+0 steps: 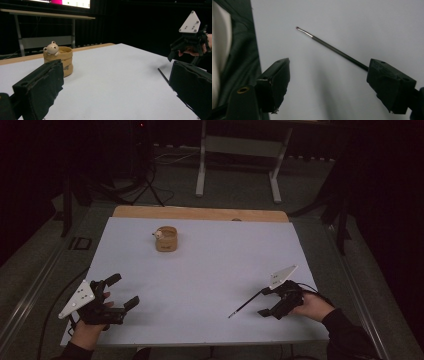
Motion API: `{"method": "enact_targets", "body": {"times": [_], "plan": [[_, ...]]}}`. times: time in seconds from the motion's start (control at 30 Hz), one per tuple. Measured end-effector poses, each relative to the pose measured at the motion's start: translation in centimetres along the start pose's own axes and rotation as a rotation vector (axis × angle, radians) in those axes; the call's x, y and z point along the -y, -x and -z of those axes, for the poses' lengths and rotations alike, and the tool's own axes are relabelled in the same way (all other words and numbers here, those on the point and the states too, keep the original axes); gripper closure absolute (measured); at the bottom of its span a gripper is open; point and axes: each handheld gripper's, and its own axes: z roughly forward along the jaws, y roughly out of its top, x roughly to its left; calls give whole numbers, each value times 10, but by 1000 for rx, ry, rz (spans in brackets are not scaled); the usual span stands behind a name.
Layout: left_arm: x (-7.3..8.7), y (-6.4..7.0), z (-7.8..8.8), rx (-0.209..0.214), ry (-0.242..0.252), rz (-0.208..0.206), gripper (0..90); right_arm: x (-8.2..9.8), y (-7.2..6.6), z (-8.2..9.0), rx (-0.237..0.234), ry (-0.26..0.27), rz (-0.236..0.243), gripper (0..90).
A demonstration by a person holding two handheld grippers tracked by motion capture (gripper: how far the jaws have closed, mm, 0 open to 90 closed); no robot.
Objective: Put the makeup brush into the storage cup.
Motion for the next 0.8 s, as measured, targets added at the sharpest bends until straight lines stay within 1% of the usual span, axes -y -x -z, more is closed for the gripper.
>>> {"method": "enact_targets", "body": {"times": [0.07, 0.1, 0.13, 0.17, 0.2, 0.3, 0.43, 0.47, 0.5, 0.53, 0.57, 0.63, 0.7, 0.8], "plan": [[0, 0, 0, 1, 1, 1, 1, -3, 0, 0, -9, -20, 22, 208], [0, 0, 0, 1, 0, 0, 1, -5, 0, 0, -1, -29, 44, 209], [0, 0, 0, 2, -1, 0, 1, -7, 1, 0, -3, -40, 56, 209], [0, 0, 0, 2, -1, 0, 1, -9, 2, 0, -9, -58, 59, 209], [0, 0, 0, 3, -1, 0, 1, -11, 2, 0, 1, -66, 72, 209], [0, 0, 0, 3, 0, 3, 1, -17, 6, 0, 10, -102, 90, 195], [0, 0, 0, 4, 1, 0, 1, -23, 10, -1, 4, -161, 139, 218], [0, 0, 0, 4, 1, 0, 1, -23, 10, -1, 4, -161, 139, 218], [0, 0, 0, 4, 1, 0, 1, -24, 10, -1, -1, -175, 147, 219], [0, 0, 0, 4, 1, 1, 1, -26, 12, -2, -6, -201, 174, 254], [0, 0, 1, 4, 1, 1, 1, -28, 12, -2, -8, -212, 186, 264], [0, -1, 1, 4, 1, 3, 1, -31, 13, -2, -10, -221, 210, 298], [0, -1, 1, 3, 1, 3, 1, -35, 14, -2, -9, -233, 244, 317], [0, -1, 0, 5, 0, 4, 2, -40, 15, -2, -16, -261, 278, 335]]}}
